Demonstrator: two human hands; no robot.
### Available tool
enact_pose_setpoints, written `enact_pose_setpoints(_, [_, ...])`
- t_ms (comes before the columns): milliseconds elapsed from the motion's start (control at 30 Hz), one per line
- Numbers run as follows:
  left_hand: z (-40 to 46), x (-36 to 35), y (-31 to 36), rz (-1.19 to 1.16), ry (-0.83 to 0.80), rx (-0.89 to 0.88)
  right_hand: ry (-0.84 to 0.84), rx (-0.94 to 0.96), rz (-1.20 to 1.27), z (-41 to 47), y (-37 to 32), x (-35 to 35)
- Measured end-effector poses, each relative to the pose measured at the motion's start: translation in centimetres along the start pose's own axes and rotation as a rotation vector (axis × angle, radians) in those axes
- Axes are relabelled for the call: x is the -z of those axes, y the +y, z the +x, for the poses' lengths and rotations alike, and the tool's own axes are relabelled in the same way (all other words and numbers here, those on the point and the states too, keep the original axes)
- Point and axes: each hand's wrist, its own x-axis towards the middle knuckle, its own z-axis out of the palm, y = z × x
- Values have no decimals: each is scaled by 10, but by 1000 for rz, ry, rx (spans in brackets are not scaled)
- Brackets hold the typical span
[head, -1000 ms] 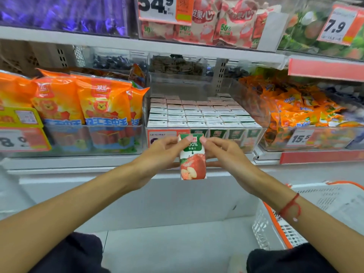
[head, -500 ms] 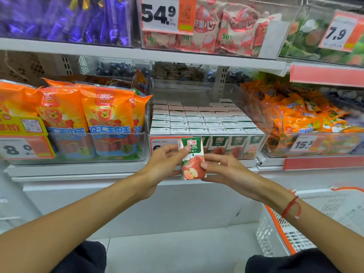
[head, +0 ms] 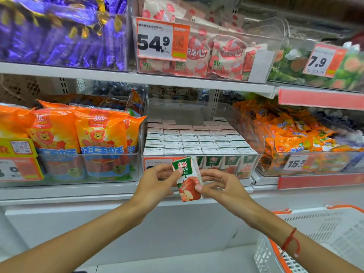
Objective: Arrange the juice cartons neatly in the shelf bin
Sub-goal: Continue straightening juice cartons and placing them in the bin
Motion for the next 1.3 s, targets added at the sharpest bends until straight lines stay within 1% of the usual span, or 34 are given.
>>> enact_pose_setpoints(67, [-2, -3, 2, -38, 19, -18, 79, 60, -14, -1, -2, -3])
enact_pose_setpoints(133, [-5, -7, 4, -60, 8, -28, 141, 105, -93, -4, -3, -7])
enact_pose_setpoints(200, [-7, -7, 5, -66, 0, -15, 144, 145, -187, -8, -5, -11])
enact_pose_setpoints(267, [-7, -5, 8, -56, -24, 1, 81, 123, -179, -9, -7, -13])
enact_pose_setpoints(367, [-4, 2, 14, 18, -101, -19, -41, -6, -47, -9, -11, -7])
enact_pose_setpoints(467, [-4, 10, 21, 45, -220, -16, -147, -127, 60, -10, -12, 1])
enact_pose_setpoints(533, [-6, 13, 22, 61, -277, -11, -226, -158, 138, -11, -15, 2])
enact_pose_setpoints(600, [-8, 14, 21, 64, -299, -1, -294, -161, 167, -12, -17, 2])
enact_pose_setpoints(667, [-9, 14, 21, 56, -300, 23, -289, -154, 164, -12, -19, 1])
enact_pose_setpoints(800, [-10, 13, 21, 6, -350, 138, -224, -150, 131, -12, -20, -3])
enact_pose_setpoints(867, [-9, 15, 20, 2, -369, 151, -211, -162, 127, -13, -20, -5])
enact_pose_setpoints(1033, [-7, 21, 22, 30, -318, 110, -222, -167, 153, -11, -20, -5])
enact_pose_setpoints(1200, [-7, 19, 22, 44, -281, 96, -326, -164, 91, -8, -24, 2])
enact_pose_setpoints(1300, [-7, 20, 23, 1, -273, 99, -283, -150, 88, -6, -23, -1])
